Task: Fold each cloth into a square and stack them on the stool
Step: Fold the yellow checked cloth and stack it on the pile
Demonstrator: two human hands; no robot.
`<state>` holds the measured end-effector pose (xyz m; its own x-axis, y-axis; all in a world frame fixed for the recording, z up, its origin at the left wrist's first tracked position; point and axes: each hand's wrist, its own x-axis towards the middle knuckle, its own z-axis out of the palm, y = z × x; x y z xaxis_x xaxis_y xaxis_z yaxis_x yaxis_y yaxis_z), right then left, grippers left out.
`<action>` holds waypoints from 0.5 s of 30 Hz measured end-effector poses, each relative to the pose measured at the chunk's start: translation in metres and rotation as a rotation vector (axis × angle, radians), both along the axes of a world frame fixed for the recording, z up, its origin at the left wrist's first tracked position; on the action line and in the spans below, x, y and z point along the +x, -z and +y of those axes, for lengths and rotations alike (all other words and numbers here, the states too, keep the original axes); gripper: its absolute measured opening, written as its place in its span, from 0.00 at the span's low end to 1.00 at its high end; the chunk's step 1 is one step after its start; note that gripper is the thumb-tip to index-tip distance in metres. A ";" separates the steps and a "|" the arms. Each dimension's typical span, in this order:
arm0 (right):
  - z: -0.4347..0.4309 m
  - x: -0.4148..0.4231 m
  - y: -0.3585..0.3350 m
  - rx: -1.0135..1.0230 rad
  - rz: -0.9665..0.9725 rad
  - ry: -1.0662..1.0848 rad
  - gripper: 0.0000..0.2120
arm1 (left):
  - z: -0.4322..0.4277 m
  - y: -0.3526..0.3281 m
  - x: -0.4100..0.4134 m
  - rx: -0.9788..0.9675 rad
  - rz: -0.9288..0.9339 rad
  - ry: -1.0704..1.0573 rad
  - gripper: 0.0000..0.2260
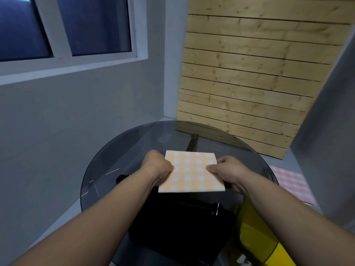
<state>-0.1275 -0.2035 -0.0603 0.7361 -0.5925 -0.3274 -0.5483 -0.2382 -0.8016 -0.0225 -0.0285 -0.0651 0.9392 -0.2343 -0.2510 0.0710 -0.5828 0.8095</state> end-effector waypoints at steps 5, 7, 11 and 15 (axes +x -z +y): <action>0.004 -0.016 0.000 -0.003 -0.084 0.051 0.09 | -0.006 -0.009 -0.010 -0.199 0.166 0.012 0.08; -0.001 -0.032 -0.008 -0.071 -0.170 0.071 0.19 | -0.015 -0.013 -0.019 -0.261 0.175 0.043 0.07; -0.031 -0.079 -0.026 -0.186 -0.282 0.126 0.28 | -0.052 -0.024 -0.043 -0.384 0.121 0.101 0.10; -0.082 -0.129 -0.037 -0.150 -0.347 0.251 0.26 | -0.111 -0.030 -0.081 -0.418 0.170 0.252 0.14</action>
